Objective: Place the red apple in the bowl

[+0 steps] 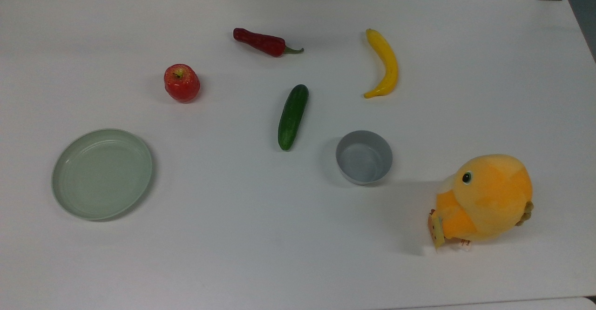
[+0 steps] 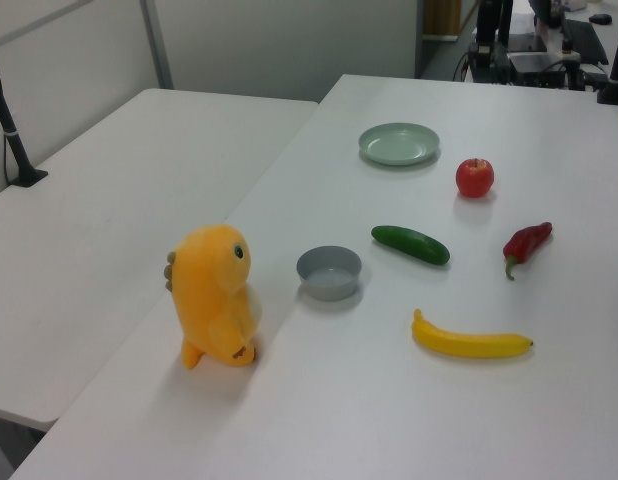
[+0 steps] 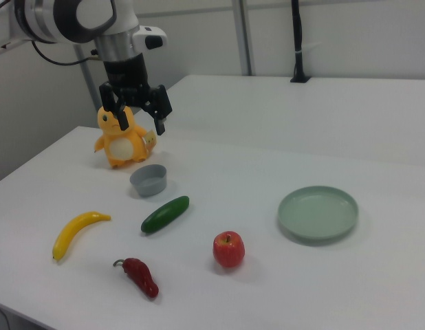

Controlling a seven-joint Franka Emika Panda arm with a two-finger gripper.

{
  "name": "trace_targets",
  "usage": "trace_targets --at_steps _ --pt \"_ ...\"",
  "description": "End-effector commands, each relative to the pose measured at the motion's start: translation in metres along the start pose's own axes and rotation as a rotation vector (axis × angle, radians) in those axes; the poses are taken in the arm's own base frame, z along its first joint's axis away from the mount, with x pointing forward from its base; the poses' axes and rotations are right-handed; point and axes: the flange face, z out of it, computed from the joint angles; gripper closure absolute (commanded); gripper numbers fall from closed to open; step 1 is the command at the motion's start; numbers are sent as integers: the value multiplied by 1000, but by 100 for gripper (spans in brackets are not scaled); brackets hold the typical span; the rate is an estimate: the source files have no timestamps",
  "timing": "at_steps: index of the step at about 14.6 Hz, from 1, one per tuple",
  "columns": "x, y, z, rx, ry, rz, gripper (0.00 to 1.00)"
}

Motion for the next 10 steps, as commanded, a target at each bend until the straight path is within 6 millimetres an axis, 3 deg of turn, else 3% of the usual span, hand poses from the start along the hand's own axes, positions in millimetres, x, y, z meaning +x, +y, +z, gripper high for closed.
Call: trace_targets --at_steps 1,6,9,10 --pt "3 -7 20 0 -26 -19 0" --pt "4 -2 22 0 -25 -12 0" --pt "4 30 35 3 -45 -70 0" --pt "2 49 35 3 -41 -124 0"
